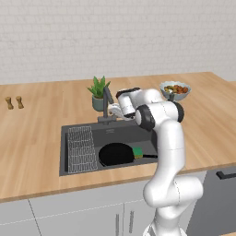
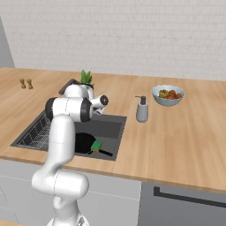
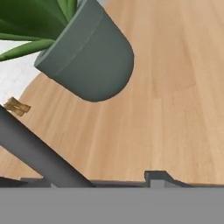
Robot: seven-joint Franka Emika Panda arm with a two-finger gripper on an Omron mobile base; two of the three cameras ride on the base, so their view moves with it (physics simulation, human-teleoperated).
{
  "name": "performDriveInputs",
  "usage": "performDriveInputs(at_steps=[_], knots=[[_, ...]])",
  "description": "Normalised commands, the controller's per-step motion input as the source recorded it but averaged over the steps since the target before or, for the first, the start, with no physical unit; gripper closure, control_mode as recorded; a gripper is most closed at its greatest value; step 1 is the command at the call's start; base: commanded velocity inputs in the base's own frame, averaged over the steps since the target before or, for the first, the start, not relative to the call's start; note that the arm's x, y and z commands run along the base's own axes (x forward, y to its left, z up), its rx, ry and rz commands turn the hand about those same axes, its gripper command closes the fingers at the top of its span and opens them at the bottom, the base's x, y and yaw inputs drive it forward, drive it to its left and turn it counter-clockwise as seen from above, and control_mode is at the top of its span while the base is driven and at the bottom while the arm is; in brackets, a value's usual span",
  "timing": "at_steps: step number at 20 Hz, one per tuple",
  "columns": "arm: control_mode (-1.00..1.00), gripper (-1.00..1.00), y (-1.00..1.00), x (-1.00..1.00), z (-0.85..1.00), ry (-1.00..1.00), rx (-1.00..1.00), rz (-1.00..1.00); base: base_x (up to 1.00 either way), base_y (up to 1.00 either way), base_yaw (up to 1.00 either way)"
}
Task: Pick the pan and sponge and place them into the sink. Then turn on the water.
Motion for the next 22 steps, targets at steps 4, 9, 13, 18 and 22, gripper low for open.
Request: performDriveInputs(at_steps=[4,9,13,18,22], knots=[[-1.0,1.0,-0.14,0.0,-0.08,0.05,0.21,-0.08,0.0,0.0,0.0],[-1.0,1.0,-0.29,0.0,0.0,0.1,0.32,-0.11,0.0,0.0,0.0],[-1.0,1.0,-0.27,0.0,0.0,0.14,0.29,-0.14,0.0,0.0,0.0],[-1.0,1.0,-0.15,-0.01,0.0,0.15,0.23,-0.15,0.0,0.0,0.0],[-1.0,1.0,-0.17,-0.01,-0.03,0.18,0.2,-0.14,0.0,0.0,0.0]])
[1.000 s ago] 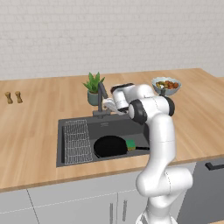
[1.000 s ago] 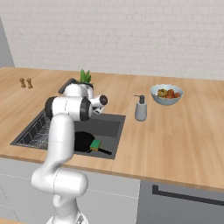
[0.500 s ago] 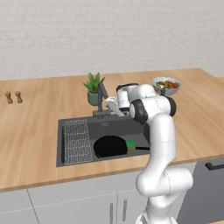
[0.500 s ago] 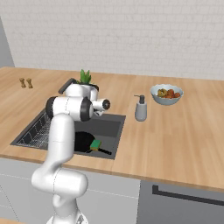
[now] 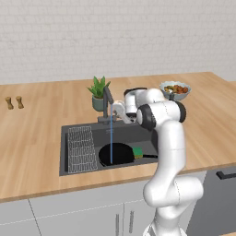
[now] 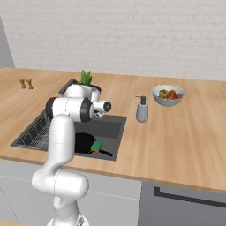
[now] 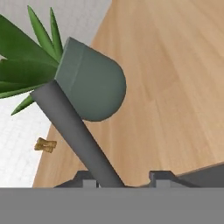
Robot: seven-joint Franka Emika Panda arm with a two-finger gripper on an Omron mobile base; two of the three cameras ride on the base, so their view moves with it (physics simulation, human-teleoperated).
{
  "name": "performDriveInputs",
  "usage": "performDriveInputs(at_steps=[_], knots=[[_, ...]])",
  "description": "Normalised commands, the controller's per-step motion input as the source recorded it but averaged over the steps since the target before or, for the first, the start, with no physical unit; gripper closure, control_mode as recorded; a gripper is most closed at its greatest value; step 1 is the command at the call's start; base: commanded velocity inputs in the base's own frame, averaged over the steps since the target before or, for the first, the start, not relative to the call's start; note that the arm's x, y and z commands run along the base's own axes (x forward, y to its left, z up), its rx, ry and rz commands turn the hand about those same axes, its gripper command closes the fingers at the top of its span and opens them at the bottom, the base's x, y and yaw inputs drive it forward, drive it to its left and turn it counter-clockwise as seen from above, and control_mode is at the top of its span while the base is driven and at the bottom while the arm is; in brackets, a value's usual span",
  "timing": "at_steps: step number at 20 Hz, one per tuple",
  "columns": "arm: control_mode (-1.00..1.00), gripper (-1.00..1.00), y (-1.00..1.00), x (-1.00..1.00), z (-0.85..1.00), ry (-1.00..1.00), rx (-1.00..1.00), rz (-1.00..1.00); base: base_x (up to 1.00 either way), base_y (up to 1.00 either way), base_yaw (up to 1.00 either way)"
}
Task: Pick the pan and sponge and place them into the sink. Then turn on the water.
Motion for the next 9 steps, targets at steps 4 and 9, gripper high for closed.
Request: performDriveInputs(at_steps=[4,9], knots=[[-1.0,1.0,-0.02,0.0,-0.12,0.05,0.05,-0.06,0.0,0.0,0.0],[-1.0,1.0,-0.01,0.0,0.0,0.0,0.0,-0.01,0.0,0.0,0.0]])
